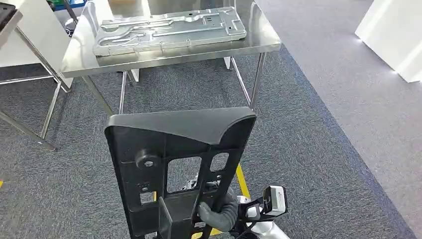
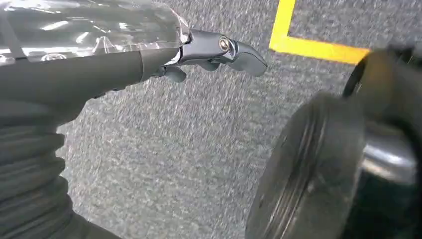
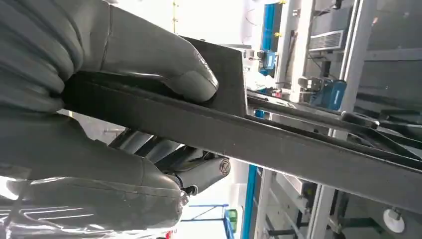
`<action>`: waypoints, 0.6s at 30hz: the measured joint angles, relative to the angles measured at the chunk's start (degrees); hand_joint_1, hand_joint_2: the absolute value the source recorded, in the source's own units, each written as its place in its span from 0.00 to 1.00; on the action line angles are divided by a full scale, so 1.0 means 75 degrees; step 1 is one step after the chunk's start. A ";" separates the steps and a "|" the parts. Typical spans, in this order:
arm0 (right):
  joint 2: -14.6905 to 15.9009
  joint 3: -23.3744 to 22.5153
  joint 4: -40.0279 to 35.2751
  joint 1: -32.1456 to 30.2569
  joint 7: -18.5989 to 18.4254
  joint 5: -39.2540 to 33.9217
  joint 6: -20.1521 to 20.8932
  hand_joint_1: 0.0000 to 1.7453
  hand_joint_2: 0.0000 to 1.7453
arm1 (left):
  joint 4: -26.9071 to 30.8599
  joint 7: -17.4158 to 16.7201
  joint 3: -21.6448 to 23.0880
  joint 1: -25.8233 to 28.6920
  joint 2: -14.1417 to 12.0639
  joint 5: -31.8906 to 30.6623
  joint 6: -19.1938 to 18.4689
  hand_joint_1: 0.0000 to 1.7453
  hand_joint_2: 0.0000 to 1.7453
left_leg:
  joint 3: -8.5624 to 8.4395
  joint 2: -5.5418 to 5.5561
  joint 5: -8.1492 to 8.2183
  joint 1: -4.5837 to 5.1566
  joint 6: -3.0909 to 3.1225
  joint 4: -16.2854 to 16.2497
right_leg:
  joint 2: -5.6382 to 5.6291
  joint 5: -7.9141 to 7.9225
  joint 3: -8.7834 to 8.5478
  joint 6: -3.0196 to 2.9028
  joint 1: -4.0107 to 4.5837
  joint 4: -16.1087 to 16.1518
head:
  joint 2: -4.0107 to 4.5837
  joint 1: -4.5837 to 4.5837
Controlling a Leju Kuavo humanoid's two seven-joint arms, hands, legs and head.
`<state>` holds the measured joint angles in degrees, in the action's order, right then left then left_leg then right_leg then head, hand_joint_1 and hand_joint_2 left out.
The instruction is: Take the parts from the cabinet and place them on the table.
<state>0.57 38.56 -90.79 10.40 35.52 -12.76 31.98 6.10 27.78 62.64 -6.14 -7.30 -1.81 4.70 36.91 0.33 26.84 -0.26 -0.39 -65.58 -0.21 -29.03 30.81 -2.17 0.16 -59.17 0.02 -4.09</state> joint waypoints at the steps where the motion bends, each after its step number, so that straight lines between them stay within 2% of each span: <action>1: 0.0000 0.0000 0.0000 0.0002 0.0000 -0.0012 0.0000 0.98 1.00 | -0.0003 0.0000 0.0000 -0.0001 -0.0008 0.0000 0.0003 0.00 1.00 | -0.0219 -0.0017 -0.0328 0.0047 0.0107 0.0663 | 0.0019 -0.0064 -0.0057 0.0014 -0.0006 0.0016 | 0.0000 0.0000; 2: 0.0003 0.0000 0.0009 0.0003 0.0000 -0.0023 0.0000 0.98 1.00 | -0.0003 -0.0009 0.0000 -0.0007 -0.0026 0.0000 0.0003 0.00 1.00 | -0.0219 -0.0037 0.0128 0.0112 0.0126 0.0652 | 0.0019 -0.0083 -0.0090 0.0063 0.0014 0.0009 | 0.0000 0.0000; 3: 0.0003 0.0000 0.0012 0.0007 0.0000 -0.0050 -0.0003 0.98 1.00 | -0.0003 -0.0009 0.0000 -0.0022 -0.0026 -0.0003 0.0003 0.00 1.00 | -0.0265 -0.0012 0.0313 0.0134 0.0171 0.0716 | 0.0004 -0.0121 -0.0058 0.0126 -0.0003 0.0017 | 0.0000 0.0000; 4: 0.0000 0.0003 0.0014 -0.0005 0.0000 -0.0061 -0.0011 0.98 1.00 | -0.0003 -0.0020 0.0000 0.0001 -0.0026 0.0000 0.0009 0.00 1.00 | -0.0266 -0.0010 0.0118 0.0132 0.0237 0.0835 | 0.0018 -0.0072 -0.0133 0.0166 0.0015 -0.0054 | 0.0000 -0.0003; 5: 0.0003 0.0003 0.0020 -0.0003 0.0000 -0.0076 -0.0009 0.98 1.00 | -0.0003 -0.0023 0.0003 0.0037 -0.0029 -0.0003 0.0009 0.00 1.00 | -0.0356 0.0007 -0.0003 0.0128 0.0270 0.0882 | 0.0020 -0.0015 -0.0147 0.0225 0.0013 -0.0129 | 0.0000 0.0003; 6: 0.0003 0.0003 0.0017 0.0005 0.0000 -0.0087 -0.0012 0.98 1.00 | -0.0003 -0.0023 0.0009 0.0049 -0.0032 0.0000 0.0009 0.00 1.00 | -0.0531 0.0014 -0.0007 0.0055 0.0299 0.0928 | 0.0007 -0.0052 -0.0174 0.0267 0.0053 -0.0182 | 0.0000 -0.0003; 7: 0.0003 0.0003 0.0015 0.0005 0.0000 -0.0099 -0.0026 0.98 1.00 | -0.0003 -0.0023 0.0012 0.0036 -0.0023 0.0000 0.0012 0.00 1.00 | -0.0620 -0.0002 -0.0041 0.0043 0.0294 0.1000 | 0.0010 -0.0168 -0.0157 0.0298 0.0026 -0.0332 | 0.0000 0.0003; 9: 0.0006 0.0003 0.0015 0.0057 0.0003 -0.0102 -0.0023 0.98 1.00 | -0.0003 -0.0023 0.0017 -0.0023 -0.0023 0.0000 0.0012 0.00 1.00 | -0.0679 -0.0004 0.0005 0.0022 0.0340 0.1010 | 0.0011 -0.0625 0.0347 0.0363 -0.0008 -0.1126 | 0.0000 0.0000; 10: 0.0006 0.0003 0.0023 0.0051 0.0003 -0.0105 -0.0032 0.98 1.00 | -0.0003 -0.0023 0.0020 -0.0028 -0.0023 0.0000 0.0012 0.00 1.00 | -0.0694 0.0000 0.0051 0.0021 0.0335 0.1008 | 0.0011 -0.0849 0.0714 0.0400 -0.0042 -0.1653 | 0.0000 0.0000; 11: 0.0009 0.0003 0.0041 0.0047 0.0003 -0.0108 -0.0035 0.98 1.00 | -0.0003 -0.0023 0.0023 -0.0015 -0.0023 0.0006 0.0012 0.00 1.00 | -0.0718 0.0004 0.0100 0.0019 0.0324 0.1004 | 0.0013 -0.0963 0.1049 0.0432 -0.0069 -0.2075 | 0.0000 0.0000; 12: 0.0012 0.0003 0.0061 0.0043 0.0003 -0.0111 -0.0035 0.98 1.00 | -0.0003 -0.0023 0.0026 -0.0002 -0.0023 0.0006 0.0015 0.00 1.00 | -0.0763 0.0014 0.0146 0.0012 0.0308 0.1004 | 0.0018 -0.0873 0.1232 0.0441 -0.0094 -0.2190 | 0.0000 0.0000; 13: 0.0015 0.0003 0.0079 0.0042 0.0003 -0.0120 -0.0035 0.98 1.00 | -0.0003 -0.0023 0.0029 0.0014 -0.0023 0.0003 0.0020 0.00 1.00 | -0.0838 0.0019 0.0206 0.0004 0.0283 0.1004 | 0.0020 -0.0598 0.1239 0.0465 -0.0123 -0.1964 | 0.0000 0.0000; 14: 0.0015 0.0003 0.0082 0.0043 0.0003 -0.0125 -0.0035 0.98 1.00 | -0.0003 -0.0023 0.0038 0.0023 -0.0023 -0.0012 0.0023 0.00 1.00 | -0.0943 0.0021 0.0282 -0.0009 0.0248 0.1002 | 0.0025 -0.0200 0.1086 0.0487 -0.0146 -0.1415 | 0.0000 0.0000; 16: 0.0015 0.0003 0.0087 0.0044 0.0003 -0.0131 -0.0029 0.98 1.00 | -0.0003 -0.0023 0.0041 0.0022 -0.0017 -0.0012 0.0032 0.00 1.00 | -0.1124 0.0017 0.0439 -0.0031 0.0173 0.1011 | 0.0027 0.0625 0.0705 0.0480 -0.0180 -0.0175 | 0.0000 0.0000; 17: 0.0023 0.0003 0.0117 0.0046 0.0003 -0.0137 -0.0023 0.98 1.00 | -0.0003 -0.0029 0.0044 0.0008 -0.0017 -0.0012 0.0032 0.00 1.00 | -0.1204 0.0011 0.0478 -0.0031 0.0119 0.1002 | 0.0036 0.0333 0.0733 0.0465 -0.0114 -0.0195 | 0.0000 -0.0003; 18: 0.0026 0.0006 0.0122 0.0039 0.0003 -0.0140 -0.0026 0.98 1.00 | -0.0003 -0.0032 0.0044 -0.0014 -0.0017 0.0003 0.0035 0.00 1.00 | -0.1201 0.0014 0.0523 -0.0025 0.0057 0.1022 | 0.0057 0.0283 0.0696 0.0356 -0.0076 -0.0156 | 0.0000 0.0006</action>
<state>0.77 38.60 -89.88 10.69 35.54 -13.81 31.78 6.08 27.54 62.97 -6.24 -7.43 -1.79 4.96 27.91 0.44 30.76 -0.45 0.04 -57.91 0.21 -26.90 36.03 0.50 -0.41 -60.34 0.02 -4.04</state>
